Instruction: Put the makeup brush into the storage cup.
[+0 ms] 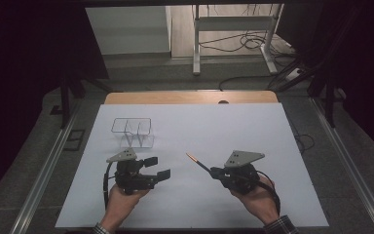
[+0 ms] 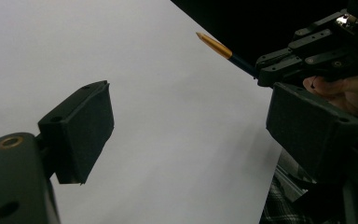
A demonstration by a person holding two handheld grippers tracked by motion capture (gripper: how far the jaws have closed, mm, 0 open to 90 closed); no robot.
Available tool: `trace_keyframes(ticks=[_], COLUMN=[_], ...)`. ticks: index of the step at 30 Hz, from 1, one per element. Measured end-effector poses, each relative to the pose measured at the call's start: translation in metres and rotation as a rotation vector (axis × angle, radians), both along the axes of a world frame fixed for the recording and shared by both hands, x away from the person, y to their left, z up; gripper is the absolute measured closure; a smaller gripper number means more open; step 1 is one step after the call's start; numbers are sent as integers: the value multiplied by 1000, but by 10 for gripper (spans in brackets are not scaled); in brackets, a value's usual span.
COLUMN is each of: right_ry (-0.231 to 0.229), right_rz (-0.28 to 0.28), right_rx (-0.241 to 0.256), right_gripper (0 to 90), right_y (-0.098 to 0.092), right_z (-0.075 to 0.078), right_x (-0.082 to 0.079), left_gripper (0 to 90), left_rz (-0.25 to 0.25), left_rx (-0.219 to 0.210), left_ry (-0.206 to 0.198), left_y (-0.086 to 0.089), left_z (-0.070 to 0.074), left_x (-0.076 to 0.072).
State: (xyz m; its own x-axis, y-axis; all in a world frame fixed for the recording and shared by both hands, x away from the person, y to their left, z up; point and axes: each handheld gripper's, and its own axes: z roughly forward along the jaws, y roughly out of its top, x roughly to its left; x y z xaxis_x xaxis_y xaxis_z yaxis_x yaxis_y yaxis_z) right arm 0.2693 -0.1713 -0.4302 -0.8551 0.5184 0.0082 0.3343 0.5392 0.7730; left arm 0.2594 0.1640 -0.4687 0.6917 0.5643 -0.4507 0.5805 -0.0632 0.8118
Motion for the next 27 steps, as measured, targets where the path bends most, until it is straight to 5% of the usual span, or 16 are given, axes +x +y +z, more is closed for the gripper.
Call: trace_keyframes(ticks=[16,27], right_ry=[-29,-35], right_rz=[6,12], right_rx=[34,43], right_gripper=[838,838], right_y=[5,9], right_z=[0,1], right_x=[-4,-5], left_gripper=[292,375], left_rz=[-38,-86], left_rx=[-30,-109], left_ry=[18,58], left_y=[-22,-33], left_z=[-2,-7], left_x=[15,26])
